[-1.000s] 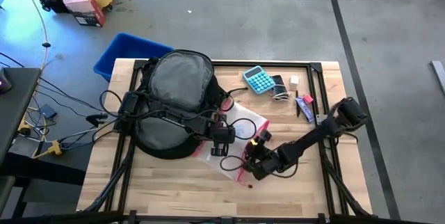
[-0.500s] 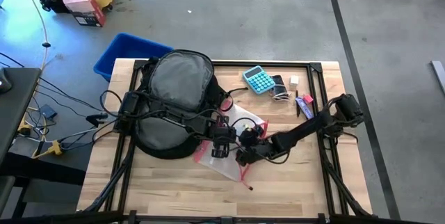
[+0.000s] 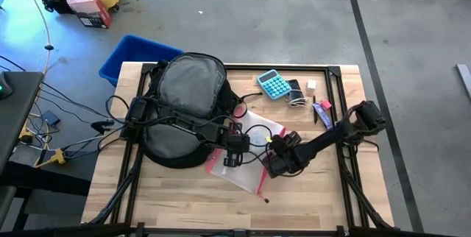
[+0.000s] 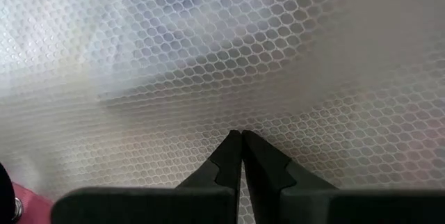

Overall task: Unpack backpack
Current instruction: Remove the white game card in the pink zip bag

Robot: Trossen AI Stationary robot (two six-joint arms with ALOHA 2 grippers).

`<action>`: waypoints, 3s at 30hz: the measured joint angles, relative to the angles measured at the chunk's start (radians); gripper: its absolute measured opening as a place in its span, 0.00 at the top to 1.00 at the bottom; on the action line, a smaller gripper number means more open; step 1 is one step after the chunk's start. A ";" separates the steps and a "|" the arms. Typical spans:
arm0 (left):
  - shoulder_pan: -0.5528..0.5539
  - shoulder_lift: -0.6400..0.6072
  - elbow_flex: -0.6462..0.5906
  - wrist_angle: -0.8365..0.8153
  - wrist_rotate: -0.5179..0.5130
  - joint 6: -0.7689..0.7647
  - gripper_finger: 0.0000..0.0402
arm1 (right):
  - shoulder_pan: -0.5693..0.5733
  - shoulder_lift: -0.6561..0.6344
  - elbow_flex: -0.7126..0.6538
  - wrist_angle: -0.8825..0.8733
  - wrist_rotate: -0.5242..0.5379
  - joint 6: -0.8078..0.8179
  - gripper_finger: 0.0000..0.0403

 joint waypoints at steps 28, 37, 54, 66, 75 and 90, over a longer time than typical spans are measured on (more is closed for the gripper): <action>0.000 0.000 -0.001 -0.001 -0.002 -0.017 1.00 | -0.059 0.000 0.000 0.364 -0.123 -0.363 0.37; 0.000 0.000 -0.001 -0.021 -0.002 -0.017 1.00 | -0.019 -0.010 0.004 0.099 -0.093 -0.154 0.37; 0.001 0.000 -0.001 -0.023 -0.002 -0.027 1.00 | 0.043 -0.080 0.000 0.021 0.122 0.049 0.37; 0.001 0.000 -0.001 -0.020 -0.002 -0.032 1.00 | -0.086 -0.032 0.000 0.206 -0.051 -0.319 0.14; 0.002 0.000 -0.001 -0.019 -0.002 -0.036 1.00 | -0.164 -0.028 0.000 0.183 -0.080 -0.347 0.07; 0.001 -0.002 -0.001 -0.032 -0.006 -0.044 1.00 | -0.208 0.060 0.006 0.204 -0.183 -0.368 0.20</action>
